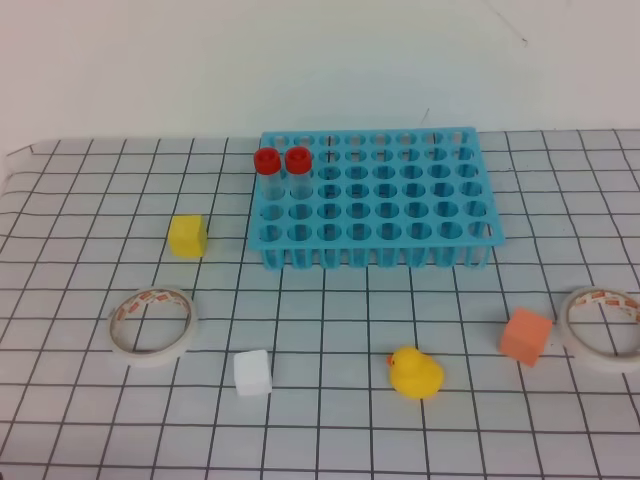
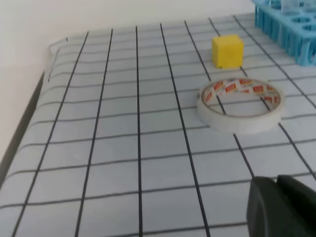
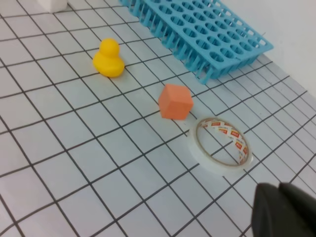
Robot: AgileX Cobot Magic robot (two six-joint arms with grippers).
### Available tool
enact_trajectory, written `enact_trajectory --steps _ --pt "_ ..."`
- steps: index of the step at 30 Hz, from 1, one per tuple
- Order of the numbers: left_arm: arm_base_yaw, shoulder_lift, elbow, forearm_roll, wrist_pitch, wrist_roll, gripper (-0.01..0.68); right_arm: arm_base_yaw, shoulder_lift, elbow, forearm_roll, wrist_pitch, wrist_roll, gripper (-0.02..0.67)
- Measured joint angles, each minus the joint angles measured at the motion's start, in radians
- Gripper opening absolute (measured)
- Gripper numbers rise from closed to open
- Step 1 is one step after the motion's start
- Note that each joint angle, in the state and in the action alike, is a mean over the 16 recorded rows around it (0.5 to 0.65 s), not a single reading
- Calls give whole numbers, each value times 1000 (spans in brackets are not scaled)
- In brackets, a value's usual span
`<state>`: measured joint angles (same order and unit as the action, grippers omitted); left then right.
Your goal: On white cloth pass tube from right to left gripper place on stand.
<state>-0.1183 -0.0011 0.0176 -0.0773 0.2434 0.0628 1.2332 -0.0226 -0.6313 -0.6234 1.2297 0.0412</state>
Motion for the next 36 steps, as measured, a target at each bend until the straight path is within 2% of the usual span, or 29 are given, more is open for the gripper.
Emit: enact_trajectory --steps 6,36 --pt "31 -10 1 8 37 8 0 0 0 0 0 0 0 -1" --pt "33 -11 0 21 67 -37 0 0 0 0 6 -1 5 -1"
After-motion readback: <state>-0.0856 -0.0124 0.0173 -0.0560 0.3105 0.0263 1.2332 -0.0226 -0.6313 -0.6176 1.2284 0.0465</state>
